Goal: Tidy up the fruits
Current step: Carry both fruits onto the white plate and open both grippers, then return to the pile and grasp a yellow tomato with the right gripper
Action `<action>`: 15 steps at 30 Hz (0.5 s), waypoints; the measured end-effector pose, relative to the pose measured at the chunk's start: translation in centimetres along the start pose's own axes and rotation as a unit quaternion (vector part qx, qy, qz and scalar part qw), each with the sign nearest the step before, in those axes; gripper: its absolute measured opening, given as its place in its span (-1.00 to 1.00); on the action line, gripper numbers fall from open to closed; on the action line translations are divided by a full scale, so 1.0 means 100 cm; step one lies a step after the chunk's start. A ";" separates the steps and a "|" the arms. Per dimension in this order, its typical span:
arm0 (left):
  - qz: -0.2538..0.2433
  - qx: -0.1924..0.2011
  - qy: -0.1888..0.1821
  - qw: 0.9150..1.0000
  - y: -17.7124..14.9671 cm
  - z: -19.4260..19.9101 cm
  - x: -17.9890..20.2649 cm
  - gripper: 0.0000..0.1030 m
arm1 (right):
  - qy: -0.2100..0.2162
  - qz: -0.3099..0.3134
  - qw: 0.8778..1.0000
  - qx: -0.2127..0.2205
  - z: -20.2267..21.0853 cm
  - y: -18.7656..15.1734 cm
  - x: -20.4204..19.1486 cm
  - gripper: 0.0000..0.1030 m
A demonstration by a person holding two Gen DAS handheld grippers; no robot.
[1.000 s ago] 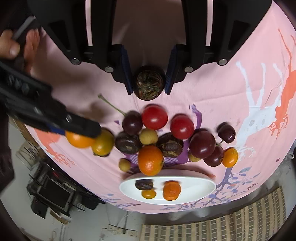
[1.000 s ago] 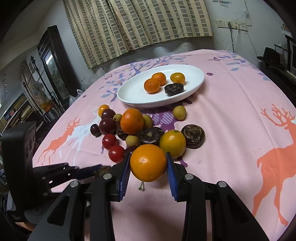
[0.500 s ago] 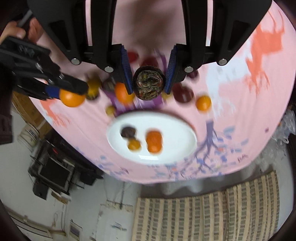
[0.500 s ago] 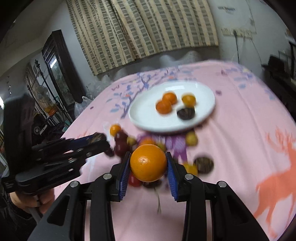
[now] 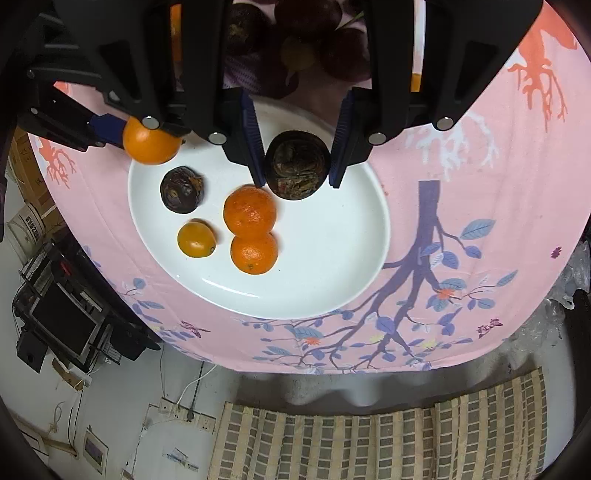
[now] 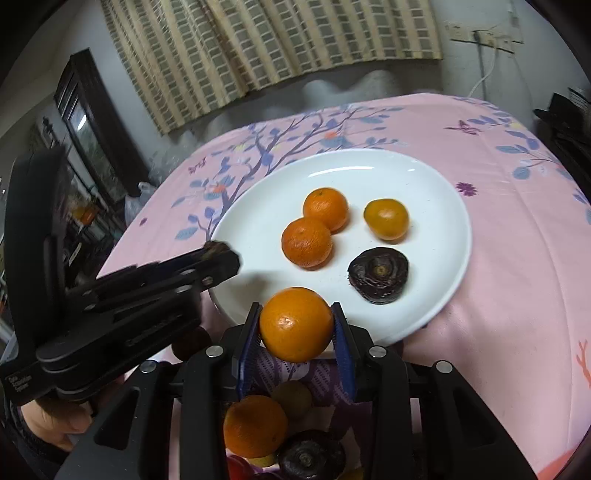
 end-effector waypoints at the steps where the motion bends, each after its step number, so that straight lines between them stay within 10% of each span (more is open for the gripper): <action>1: 0.000 0.001 0.000 1.000 0.000 -0.002 0.001 -0.25 | 0.000 -0.004 1.000 0.001 -0.001 0.001 0.001 -0.25; 5: 0.010 0.015 0.008 1.000 -0.001 0.002 0.001 0.31 | 0.005 -0.022 1.000 0.009 0.003 0.000 0.009 -0.16; 15: -0.009 0.033 0.053 0.998 -0.038 0.050 -0.011 0.59 | -0.008 0.010 0.999 0.030 0.028 -0.015 -0.002 0.02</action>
Point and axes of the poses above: each gripper's, at about its wrist camera, not at the fingertips, and z roughly against the way its jaws point, x to its right, y to its top, the point moved 5 cm from there along -z, roughly the way its jaws point, and after that the axes turned 7 degrees about -z, right-handed, at the moved point
